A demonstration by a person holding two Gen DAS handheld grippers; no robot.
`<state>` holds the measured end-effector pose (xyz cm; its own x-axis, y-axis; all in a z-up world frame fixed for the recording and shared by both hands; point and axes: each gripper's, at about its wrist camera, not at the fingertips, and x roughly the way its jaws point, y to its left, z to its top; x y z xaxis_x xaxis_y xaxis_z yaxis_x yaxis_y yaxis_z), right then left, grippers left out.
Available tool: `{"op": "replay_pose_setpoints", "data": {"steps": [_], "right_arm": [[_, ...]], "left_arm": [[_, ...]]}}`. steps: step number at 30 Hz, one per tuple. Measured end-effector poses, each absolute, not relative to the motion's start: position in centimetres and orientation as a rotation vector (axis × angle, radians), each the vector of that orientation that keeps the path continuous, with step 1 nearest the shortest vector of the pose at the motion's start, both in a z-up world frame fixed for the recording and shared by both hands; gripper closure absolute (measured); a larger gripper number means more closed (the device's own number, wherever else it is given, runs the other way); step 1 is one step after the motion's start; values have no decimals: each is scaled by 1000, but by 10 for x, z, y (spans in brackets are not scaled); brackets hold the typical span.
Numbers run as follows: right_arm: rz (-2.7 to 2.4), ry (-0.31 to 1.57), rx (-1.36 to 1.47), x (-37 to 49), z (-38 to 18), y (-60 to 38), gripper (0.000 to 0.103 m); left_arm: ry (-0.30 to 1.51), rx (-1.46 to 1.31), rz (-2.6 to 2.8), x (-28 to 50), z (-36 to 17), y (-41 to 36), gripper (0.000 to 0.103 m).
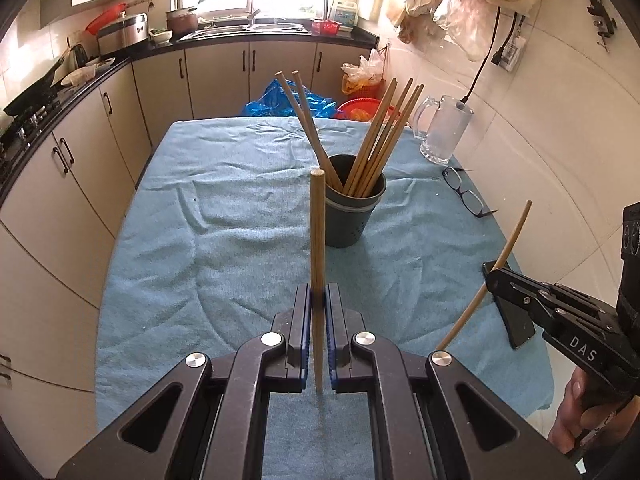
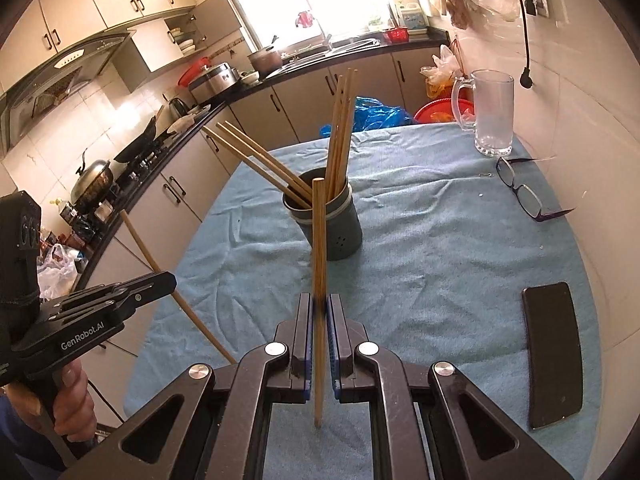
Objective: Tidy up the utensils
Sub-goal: 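Lift both held chopsticks upright and carry them over the black cup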
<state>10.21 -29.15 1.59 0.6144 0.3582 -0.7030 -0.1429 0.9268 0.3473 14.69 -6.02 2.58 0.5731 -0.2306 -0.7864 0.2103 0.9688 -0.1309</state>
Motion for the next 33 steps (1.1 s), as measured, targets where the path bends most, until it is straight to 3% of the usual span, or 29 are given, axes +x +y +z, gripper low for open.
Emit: {"op": "replay_pose_setpoints", "data": {"steps": [33], "right_arm": [[242,845,313,101,26,-312,95]], "left_arm": [[881,48,-259,149,34,-73,97]]}}
